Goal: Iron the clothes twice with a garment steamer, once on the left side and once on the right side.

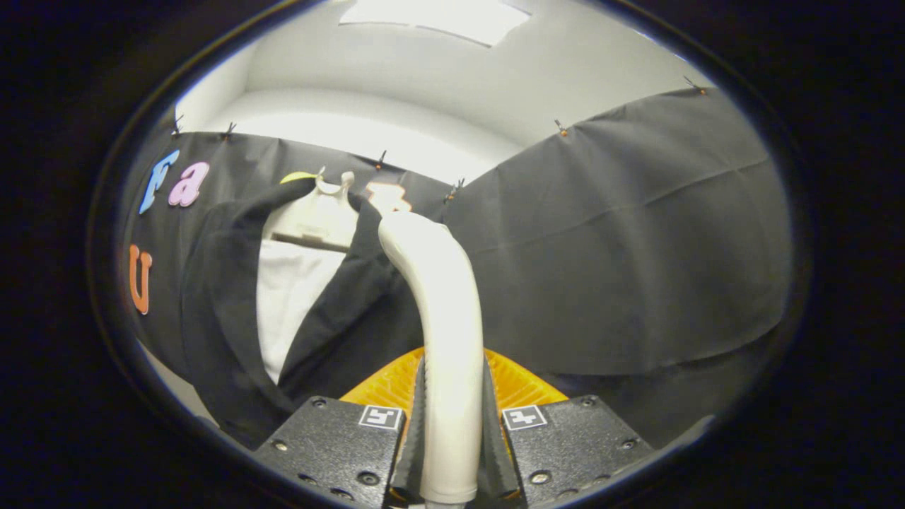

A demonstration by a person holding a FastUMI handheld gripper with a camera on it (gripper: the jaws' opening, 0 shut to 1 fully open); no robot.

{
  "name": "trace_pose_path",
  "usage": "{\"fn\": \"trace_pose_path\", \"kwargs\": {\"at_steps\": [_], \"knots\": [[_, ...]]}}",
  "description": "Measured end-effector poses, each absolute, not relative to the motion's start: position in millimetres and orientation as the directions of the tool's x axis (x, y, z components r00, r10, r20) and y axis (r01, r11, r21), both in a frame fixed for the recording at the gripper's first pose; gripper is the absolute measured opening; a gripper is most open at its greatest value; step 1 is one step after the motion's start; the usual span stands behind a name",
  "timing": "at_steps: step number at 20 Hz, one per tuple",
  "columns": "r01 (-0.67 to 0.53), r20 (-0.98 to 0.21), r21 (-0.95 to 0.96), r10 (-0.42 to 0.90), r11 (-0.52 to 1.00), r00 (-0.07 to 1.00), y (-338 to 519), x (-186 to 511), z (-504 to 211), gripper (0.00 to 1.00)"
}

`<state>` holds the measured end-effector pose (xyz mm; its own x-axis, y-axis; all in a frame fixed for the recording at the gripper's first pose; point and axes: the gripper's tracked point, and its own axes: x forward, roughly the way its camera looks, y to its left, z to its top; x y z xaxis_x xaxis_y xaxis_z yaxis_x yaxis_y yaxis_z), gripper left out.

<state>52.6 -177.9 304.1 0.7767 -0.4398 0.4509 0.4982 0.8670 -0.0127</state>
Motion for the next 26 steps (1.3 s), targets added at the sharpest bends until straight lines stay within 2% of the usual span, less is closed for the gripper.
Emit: {"fn": "trace_pose_path", "kwargs": {"at_steps": [3,5,7,12,18,26], "knots": [[0.492,0.497,-0.045,-0.408,0.87,0.766,-173,69,337,0.38],[0.454,0.497,-0.064,-0.366,0.889,0.787,-162,82,348,0.38],[0.469,0.497,-0.096,-0.365,0.878,0.787,-160,93,352,0.38],[0.445,0.436,-0.122,-0.355,0.887,0.827,-159,116,330,0.39],[0.434,0.433,-0.143,-0.338,0.889,0.835,-160,116,316,0.39],[0.413,0.377,-0.205,-0.318,0.887,0.87,-158,106,262,0.39]]}}
